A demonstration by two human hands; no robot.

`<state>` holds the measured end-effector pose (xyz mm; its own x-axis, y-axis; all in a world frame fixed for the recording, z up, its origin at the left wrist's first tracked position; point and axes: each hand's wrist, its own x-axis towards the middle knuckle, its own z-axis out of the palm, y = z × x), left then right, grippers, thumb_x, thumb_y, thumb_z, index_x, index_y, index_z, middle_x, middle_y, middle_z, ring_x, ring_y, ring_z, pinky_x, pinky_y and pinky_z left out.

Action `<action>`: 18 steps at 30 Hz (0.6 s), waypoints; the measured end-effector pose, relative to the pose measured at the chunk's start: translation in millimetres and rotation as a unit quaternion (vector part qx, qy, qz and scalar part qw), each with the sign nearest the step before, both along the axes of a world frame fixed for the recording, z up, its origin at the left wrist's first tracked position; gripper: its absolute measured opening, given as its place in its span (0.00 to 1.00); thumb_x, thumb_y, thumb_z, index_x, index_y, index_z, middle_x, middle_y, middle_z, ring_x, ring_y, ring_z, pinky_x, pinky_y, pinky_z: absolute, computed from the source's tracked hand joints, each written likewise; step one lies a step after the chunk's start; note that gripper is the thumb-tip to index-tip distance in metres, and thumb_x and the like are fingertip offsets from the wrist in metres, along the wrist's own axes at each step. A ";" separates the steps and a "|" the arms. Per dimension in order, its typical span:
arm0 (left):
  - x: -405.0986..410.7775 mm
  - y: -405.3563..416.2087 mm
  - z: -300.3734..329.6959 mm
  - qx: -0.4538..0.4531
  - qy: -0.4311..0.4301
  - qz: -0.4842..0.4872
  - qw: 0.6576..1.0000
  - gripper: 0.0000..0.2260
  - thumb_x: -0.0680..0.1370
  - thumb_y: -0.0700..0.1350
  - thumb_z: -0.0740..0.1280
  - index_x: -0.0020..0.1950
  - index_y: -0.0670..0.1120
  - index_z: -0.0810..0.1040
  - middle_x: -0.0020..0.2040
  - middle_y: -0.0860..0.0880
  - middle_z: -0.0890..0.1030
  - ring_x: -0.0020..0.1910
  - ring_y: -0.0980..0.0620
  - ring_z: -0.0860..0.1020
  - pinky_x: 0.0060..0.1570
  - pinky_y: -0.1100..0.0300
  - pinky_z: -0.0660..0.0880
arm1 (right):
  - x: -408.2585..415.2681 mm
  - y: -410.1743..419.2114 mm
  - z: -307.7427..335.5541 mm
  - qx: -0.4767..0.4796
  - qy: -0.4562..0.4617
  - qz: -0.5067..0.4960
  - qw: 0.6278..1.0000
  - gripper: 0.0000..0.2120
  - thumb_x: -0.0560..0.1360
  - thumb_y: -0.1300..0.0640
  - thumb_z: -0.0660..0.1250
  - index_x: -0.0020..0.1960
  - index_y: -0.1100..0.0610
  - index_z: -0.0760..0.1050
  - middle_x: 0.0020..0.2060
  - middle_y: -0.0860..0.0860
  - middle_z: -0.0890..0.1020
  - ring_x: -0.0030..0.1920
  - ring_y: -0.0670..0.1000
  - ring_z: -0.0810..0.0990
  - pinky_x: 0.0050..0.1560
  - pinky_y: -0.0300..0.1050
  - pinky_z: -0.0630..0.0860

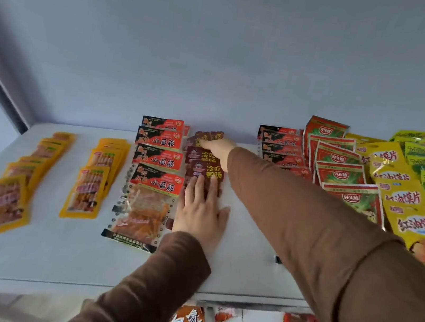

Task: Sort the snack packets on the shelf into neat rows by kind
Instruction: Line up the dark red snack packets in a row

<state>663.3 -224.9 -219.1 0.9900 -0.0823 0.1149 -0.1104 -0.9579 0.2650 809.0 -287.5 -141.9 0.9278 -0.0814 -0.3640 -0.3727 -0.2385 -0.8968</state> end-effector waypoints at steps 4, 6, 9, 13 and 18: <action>2.3 2.6 -1.6 -0.034 0.002 -0.022 0.999 0.32 0.82 0.62 0.47 0.83 0.49 0.45 0.83 0.46 0.47 0.81 0.46 0.43 0.77 0.44 0.45 | -8.7 -6.8 -8.9 -0.037 -0.009 -0.012 0.999 0.20 0.78 0.53 0.70 0.66 0.62 0.74 0.64 0.55 0.78 0.61 0.57 0.78 0.64 0.52 0.75; 3.2 2.8 -0.1 -0.077 -0.003 -0.036 0.996 0.32 0.83 0.62 0.49 0.83 0.51 0.45 0.83 0.48 0.43 0.81 0.47 0.39 0.77 0.44 0.41 | -12.1 -13.9 -9.2 -0.040 -0.024 -0.012 0.999 0.23 0.79 0.56 0.67 0.73 0.59 0.68 0.68 0.57 0.75 0.66 0.57 0.75 0.67 0.56 0.73; 3.9 -2.7 6.2 -0.275 -0.019 -0.045 0.960 0.32 0.83 0.55 0.59 0.83 0.52 0.47 0.83 0.48 0.41 0.81 0.47 0.37 0.77 0.48 0.39 | -16.0 -28.9 -4.9 -0.043 -0.048 -0.009 0.998 0.25 0.80 0.60 0.65 0.75 0.57 0.65 0.69 0.55 0.74 0.67 0.56 0.74 0.66 0.55 0.73; 27.3 -3.6 20.9 -0.448 0.020 0.074 0.891 0.35 0.81 0.50 0.65 0.82 0.49 0.49 0.83 0.45 0.48 0.81 0.45 0.47 0.78 0.48 0.45 | -12.3 -49.7 -1.1 -0.090 -0.100 0.012 0.991 0.16 0.80 0.63 0.64 0.67 0.58 0.71 0.60 0.54 0.79 0.59 0.53 0.78 0.60 0.50 0.75; 78.0 -3.6 42.2 -0.584 0.127 0.125 0.792 0.32 0.82 0.55 0.63 0.80 0.45 0.55 0.73 0.42 0.72 0.67 0.42 0.75 0.65 0.48 0.74 | -11.9 -63.1 4.6 -0.061 -0.125 0.042 0.989 0.14 0.78 0.68 0.63 0.61 0.55 0.71 0.54 0.54 0.80 0.53 0.51 0.79 0.47 0.46 0.78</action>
<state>741.3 -228.5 -176.8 0.9620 0.1355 -0.2372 0.2428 -0.0261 0.9697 797.0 -350.6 -137.3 0.9930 -0.0286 -0.1146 -0.1170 -0.3719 -0.9209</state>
